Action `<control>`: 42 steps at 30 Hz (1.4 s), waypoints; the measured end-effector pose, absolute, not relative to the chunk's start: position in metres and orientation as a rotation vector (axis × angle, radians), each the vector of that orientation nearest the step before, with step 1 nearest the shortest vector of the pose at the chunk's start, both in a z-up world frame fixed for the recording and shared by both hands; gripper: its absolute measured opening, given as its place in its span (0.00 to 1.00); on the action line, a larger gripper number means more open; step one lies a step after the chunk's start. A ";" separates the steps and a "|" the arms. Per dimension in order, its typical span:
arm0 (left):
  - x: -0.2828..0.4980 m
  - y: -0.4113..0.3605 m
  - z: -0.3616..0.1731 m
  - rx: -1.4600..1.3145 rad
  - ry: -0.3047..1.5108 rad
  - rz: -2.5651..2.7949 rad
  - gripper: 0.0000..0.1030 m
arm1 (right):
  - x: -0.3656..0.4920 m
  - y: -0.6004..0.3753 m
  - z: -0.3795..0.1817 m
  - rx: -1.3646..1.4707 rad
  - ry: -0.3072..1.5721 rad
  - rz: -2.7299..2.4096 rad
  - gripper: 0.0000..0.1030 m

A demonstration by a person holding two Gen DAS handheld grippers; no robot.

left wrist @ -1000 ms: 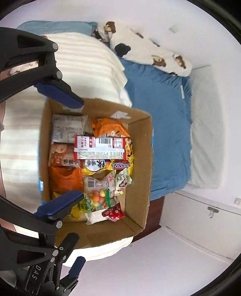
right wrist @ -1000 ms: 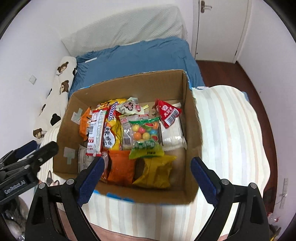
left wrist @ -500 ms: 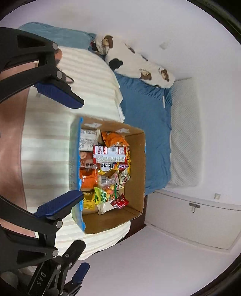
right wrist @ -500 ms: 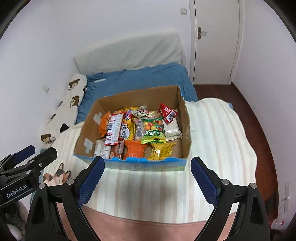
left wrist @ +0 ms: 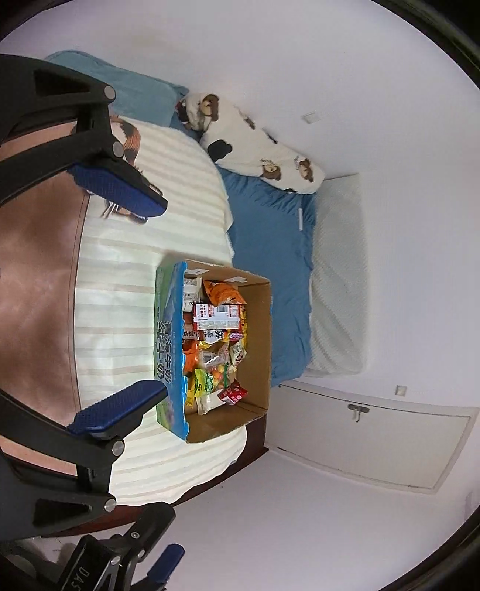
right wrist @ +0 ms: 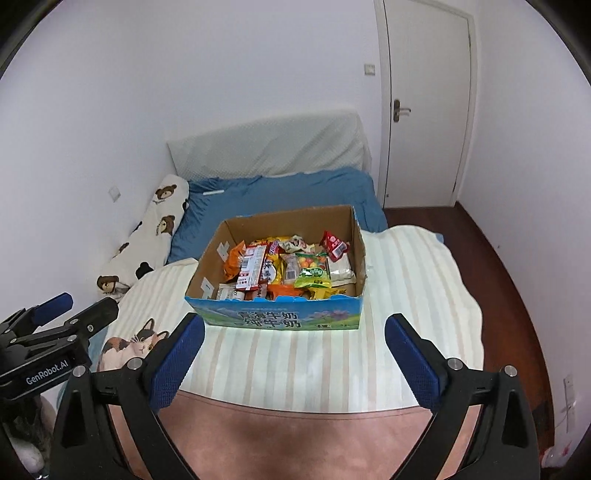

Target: Organize snacks

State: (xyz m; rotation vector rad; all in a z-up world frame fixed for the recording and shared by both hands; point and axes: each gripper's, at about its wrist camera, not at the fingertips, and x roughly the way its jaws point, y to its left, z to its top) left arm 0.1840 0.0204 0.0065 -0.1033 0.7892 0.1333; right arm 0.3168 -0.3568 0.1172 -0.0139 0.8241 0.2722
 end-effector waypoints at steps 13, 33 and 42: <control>0.139 0.010 0.029 -0.096 0.739 0.129 0.88 | 0.253 -0.361 0.158 -0.034 0.737 0.288 0.97; 0.180 0.009 0.014 -0.098 0.758 0.150 1.00 | 0.291 -0.371 0.135 -0.014 0.749 0.204 0.99; 0.230 0.011 -0.011 -0.085 0.836 0.155 1.00 | 0.338 -0.363 0.108 -0.022 0.789 0.172 1.00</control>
